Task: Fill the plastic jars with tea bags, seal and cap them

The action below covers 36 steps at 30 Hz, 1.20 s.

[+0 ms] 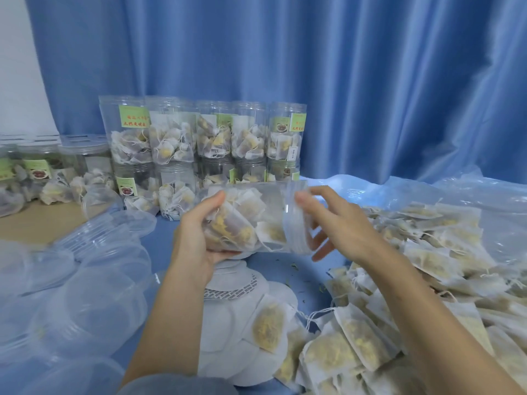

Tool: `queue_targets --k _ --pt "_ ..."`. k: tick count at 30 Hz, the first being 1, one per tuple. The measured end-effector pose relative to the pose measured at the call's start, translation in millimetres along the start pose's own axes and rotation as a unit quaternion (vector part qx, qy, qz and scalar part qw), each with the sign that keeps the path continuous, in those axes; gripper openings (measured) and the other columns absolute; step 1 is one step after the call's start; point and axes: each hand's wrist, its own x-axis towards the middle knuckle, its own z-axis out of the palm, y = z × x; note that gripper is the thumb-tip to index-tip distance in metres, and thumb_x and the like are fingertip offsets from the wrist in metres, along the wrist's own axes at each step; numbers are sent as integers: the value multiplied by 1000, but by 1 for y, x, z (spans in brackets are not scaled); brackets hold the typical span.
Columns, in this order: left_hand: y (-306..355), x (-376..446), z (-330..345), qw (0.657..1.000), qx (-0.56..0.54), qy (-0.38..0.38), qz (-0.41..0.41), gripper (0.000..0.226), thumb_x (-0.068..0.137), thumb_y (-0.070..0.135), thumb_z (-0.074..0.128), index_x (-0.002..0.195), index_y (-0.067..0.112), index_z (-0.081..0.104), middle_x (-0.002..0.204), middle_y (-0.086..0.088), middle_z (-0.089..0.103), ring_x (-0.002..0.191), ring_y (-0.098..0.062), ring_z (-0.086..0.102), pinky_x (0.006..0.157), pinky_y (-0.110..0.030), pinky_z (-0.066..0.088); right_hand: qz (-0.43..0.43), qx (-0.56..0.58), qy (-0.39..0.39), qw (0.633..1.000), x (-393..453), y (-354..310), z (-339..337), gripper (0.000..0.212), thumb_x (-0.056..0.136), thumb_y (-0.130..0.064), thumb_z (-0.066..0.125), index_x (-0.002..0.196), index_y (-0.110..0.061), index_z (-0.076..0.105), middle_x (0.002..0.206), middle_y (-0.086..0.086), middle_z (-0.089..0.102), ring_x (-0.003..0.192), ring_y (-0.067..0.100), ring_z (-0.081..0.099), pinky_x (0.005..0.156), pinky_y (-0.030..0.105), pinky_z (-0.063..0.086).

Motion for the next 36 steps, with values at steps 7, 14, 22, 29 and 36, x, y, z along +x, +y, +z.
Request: queue_targets --k 7,14,22,29,36 --pt "0 1 -2 1000 -8 -15 -7 11 67 34 76 66 23 72 69 -7 74 64 -31 72 59 -55 56 -9 -23 -74 997 -1 -4 -3 97 46 -93 49 134 -59 25 141 -17 45 118 12 55 95 41 49" --pt "-6 3 -5 999 -24 -25 -21 14 72 34 72 74 21 72 74 -11 74 69 -35 71 60 -57 55 -124 -85 24 988 -7 -1 12 87 44 -81 68 121 -65 30 110 -21 52 97 9 56 83 30 45" --pt "-11 3 0 996 -48 -50 -58 37 72 49 70 96 21 68 81 -8 75 72 -30 72 56 -49 56 -103 58 80 990 -4 1 31 100 48 -76 65 137 -52 28 138 -23 35 115 -24 32 85 -2 28" --pt "-15 -2 7 985 14 -57 -164 75 59 77 63 110 22 66 101 -15 72 87 -38 70 72 -58 55 -133 214 62 966 -4 7 37 87 47 -45 84 125 -36 48 121 -20 61 114 -2 56 92 20 48" --pt "24 -16 42 890 433 -17 141 52 84 0 48 129 26 46 111 7 57 85 -15 58 70 -32 50 -113 215 142 960 -4 -10 35 87 42 -52 88 120 -39 51 111 -25 63 103 -10 58 81 12 49"
